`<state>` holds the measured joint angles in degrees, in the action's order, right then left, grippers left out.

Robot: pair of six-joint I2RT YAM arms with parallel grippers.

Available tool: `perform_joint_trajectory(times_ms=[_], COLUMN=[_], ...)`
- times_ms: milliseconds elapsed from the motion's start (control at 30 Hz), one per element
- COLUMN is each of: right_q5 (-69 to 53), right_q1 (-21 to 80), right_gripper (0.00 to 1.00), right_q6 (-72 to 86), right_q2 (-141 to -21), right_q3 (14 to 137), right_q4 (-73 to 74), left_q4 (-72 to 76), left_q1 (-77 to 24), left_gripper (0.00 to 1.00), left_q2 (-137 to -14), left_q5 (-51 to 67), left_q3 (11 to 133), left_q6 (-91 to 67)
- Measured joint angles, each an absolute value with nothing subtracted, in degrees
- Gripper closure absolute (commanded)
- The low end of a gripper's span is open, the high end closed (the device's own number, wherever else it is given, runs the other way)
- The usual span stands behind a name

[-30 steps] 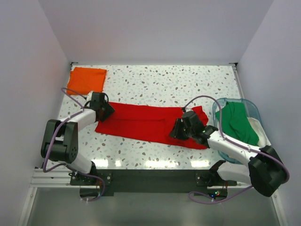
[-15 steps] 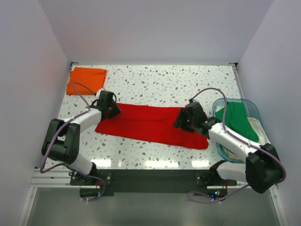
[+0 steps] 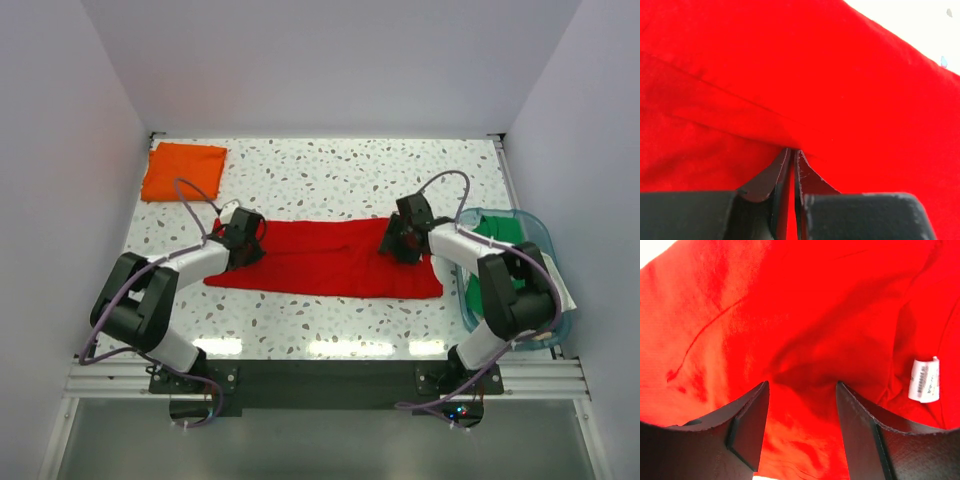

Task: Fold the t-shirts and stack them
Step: Fold the tshirt

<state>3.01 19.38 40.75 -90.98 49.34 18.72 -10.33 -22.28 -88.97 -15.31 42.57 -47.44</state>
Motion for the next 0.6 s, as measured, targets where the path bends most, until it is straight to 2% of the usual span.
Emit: perform_joint_trajectory(times_ms=[167, 400, 600], right_q5=[3.6, 3.9, 1.7], right_q1=[18.6, 18.3, 18.6], right_gripper=[0.39, 0.39, 0.36], right_q6=[36.9, 29.1, 22.5], right_q2=[-101.9, -120.7, -137.4], right_q3=[62.1, 88.6, 115.5], right_q4=[20.4, 26.4, 30.8], left_q4=[-9.6, -7.4, -0.9], left_q1=[-25.1, -29.4, -40.4], left_gripper=[0.89, 0.86, 0.73], left_q2=[-87.4, -80.0, -77.7], left_q5=[-17.9, -15.2, -9.3], left_q3=[40.4, 32.6, 28.1], left_q6=[-49.6, -57.8, -66.1])
